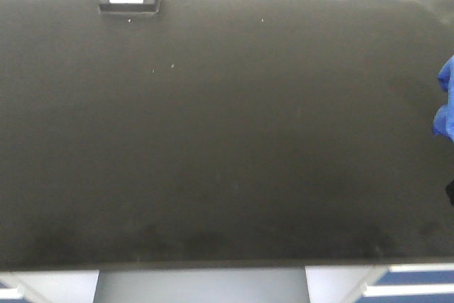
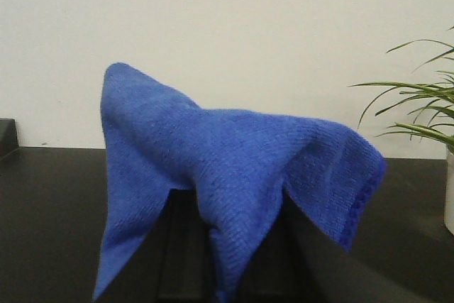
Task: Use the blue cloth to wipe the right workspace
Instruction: 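Lower the blue cloth onto the counter with the right gripper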
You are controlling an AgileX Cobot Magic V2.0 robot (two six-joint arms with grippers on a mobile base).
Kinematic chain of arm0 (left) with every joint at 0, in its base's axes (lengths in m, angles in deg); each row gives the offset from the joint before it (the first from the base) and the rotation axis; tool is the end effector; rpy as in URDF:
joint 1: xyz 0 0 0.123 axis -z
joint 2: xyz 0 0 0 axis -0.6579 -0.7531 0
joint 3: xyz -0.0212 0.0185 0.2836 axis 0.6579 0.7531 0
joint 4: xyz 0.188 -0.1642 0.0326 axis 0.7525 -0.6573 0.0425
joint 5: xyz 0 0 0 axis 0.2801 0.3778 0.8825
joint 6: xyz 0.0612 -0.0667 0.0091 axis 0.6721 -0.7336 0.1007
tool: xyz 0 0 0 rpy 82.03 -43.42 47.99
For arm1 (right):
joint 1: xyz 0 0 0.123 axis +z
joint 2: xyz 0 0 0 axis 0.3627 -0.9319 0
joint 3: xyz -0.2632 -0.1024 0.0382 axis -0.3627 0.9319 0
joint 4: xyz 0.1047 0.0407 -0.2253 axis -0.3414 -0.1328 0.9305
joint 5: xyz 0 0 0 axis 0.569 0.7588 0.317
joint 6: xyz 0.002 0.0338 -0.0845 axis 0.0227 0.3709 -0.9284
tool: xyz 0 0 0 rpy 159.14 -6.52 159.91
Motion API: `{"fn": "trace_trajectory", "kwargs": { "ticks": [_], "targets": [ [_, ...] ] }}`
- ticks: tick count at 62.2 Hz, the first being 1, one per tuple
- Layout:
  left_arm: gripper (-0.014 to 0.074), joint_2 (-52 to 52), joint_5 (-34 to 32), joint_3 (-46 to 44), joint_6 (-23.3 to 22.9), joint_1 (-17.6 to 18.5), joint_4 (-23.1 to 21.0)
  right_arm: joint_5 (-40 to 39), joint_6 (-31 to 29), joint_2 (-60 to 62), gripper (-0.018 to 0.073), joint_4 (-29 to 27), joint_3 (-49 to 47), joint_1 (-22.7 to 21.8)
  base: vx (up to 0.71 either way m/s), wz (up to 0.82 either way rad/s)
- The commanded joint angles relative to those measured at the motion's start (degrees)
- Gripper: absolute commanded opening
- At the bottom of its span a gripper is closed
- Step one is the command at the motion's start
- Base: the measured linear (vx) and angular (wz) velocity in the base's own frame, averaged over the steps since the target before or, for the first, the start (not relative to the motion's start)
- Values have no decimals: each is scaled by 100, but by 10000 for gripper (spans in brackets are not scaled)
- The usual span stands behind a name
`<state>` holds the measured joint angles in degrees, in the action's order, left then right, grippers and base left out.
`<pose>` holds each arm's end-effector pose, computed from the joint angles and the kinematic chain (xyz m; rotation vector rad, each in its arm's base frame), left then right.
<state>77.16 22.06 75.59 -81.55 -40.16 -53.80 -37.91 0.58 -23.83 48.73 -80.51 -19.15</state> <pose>0.0552 0.0024 0.1810 -0.0484 1.7573 -0.0103 0.0980 -0.0010 0.2466 -0.0173 1.5210 -0.0398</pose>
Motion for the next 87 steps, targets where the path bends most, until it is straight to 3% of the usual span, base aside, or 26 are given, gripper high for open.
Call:
{"fn": "trace_trajectory", "kwargs": {
  "ticks": [1,50,69,76,77,78,87],
  "targets": [
    [-6,93,-459,174,-49,28,6,-504,-38,-45,0,40,-153,-32,23,0],
    [-6,93,-459,174,-49,28,6,-504,-38,-45,0,40,-153,-32,6,0],
    [-6,93,-459,174,-49,28,6,-822,286,-45,0,33,-195,-32,0,0],
    [-6,93,-459,174,-49,28,6,42,342,-57,0,49,-487,-32,0,0],
    [-6,93,-459,174,-49,28,6,1457,-8,-455,0,105,-1050,-32,0,0],
    [-6,93,-459,174,-49,28,6,1663,-100,-579,0,109,-1146,-32,0,0],
    [-6,93,-459,174,-49,28,6,2562,-455,-1582,0,85,-1620,-32,0,0]
  ]
}}
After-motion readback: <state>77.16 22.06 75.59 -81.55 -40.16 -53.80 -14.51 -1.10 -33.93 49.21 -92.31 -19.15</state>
